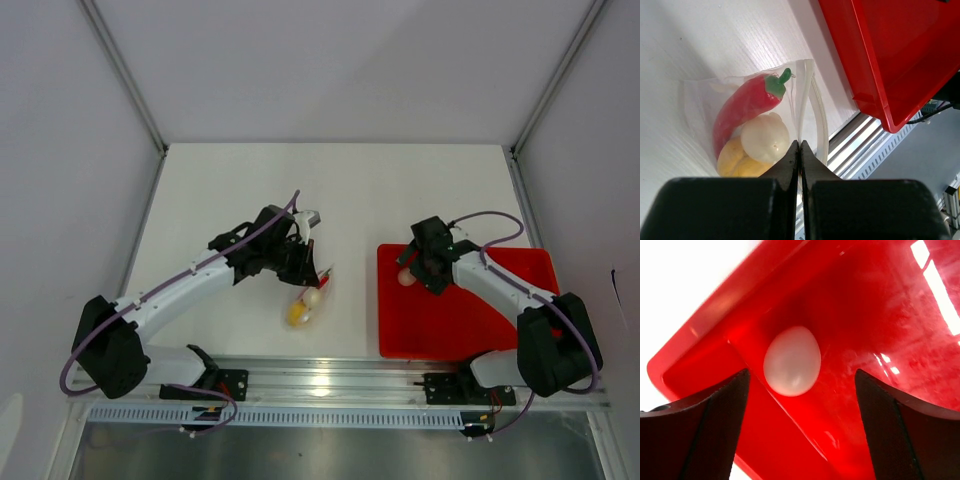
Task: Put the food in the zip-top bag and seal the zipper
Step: Pick up the fake food from the bin.
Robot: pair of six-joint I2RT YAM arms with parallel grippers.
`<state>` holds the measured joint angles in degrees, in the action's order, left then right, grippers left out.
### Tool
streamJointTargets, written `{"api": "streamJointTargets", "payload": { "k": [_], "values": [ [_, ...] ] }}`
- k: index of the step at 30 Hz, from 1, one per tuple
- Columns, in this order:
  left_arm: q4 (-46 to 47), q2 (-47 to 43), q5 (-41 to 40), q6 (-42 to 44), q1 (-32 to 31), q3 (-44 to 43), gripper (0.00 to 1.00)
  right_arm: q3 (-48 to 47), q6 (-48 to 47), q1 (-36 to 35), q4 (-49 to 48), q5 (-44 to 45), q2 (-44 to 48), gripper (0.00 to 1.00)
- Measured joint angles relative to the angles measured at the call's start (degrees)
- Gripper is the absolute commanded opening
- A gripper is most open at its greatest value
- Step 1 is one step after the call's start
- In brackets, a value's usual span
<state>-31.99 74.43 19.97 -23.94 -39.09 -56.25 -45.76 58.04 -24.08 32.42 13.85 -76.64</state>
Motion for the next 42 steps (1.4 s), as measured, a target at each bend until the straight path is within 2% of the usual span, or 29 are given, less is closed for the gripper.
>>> {"api": "streamJointTargets", "payload": {
  "k": [10, 16, 20, 22, 23, 25, 28, 31, 36, 42],
  "values": [
    [0.2, -0.1, 0.3, 0.0, 0.0, 0.0, 0.0, 0.0, 0.2, 0.6, -5.4, -2.0, -6.3, 0.79],
    [0.2, -0.1, 0.3, 0.0, 0.0, 0.0, 0.01, 0.0, 0.3, 0.7, -7.2, -2.6, -7.4, 0.66],
    [0.2, -0.1, 0.3, 0.0, 0.0, 0.0, 0.01, 0.3, 0.4, 0.7, -8.3, -2.8, -7.4, 0.52],
    [0.2, -0.1, 0.4, 0.0, 0.0, 0.1, 0.01, 0.9, 0.4, 0.7, -8.8, -2.9, -7.4, 0.5],
    [0.2, -0.1, 0.4, 0.0, 0.0, 0.1, 0.01, 1.0, 0.5, 0.7, -8.9, -2.9, -7.4, 0.43],
    [0.2, -0.1, 0.4, 0.0, 0.0, 0.1, 0.01, 1.1, 0.5, 0.7, -9.2, -2.8, -7.4, 0.35],
    [0.4, -0.1, 0.4, 0.0, 0.0, 0.2, 0.01, 1.9, 0.5, 0.7, -10.1, -2.9, -6.8, 0.14],
    [0.4, -0.1, 0.4, 0.0, 0.0, 0.3, 0.01, 2.7, 0.5, 0.7, -10.9, -3.1, -6.3, 0.01],
    [0.6, -0.1, 0.4, -0.1, 0.0, 0.3, 0.01, 4.2, 0.2, -0.4, -10.2, -3.2, -3.6, 0.0],
    [0.7, -0.1, 1.3, -0.5, -0.2, 0.3, 0.01, 4.5, -1.6, -6.4, -6.1, -0.9, 5.1, 0.0]
  ]
}}
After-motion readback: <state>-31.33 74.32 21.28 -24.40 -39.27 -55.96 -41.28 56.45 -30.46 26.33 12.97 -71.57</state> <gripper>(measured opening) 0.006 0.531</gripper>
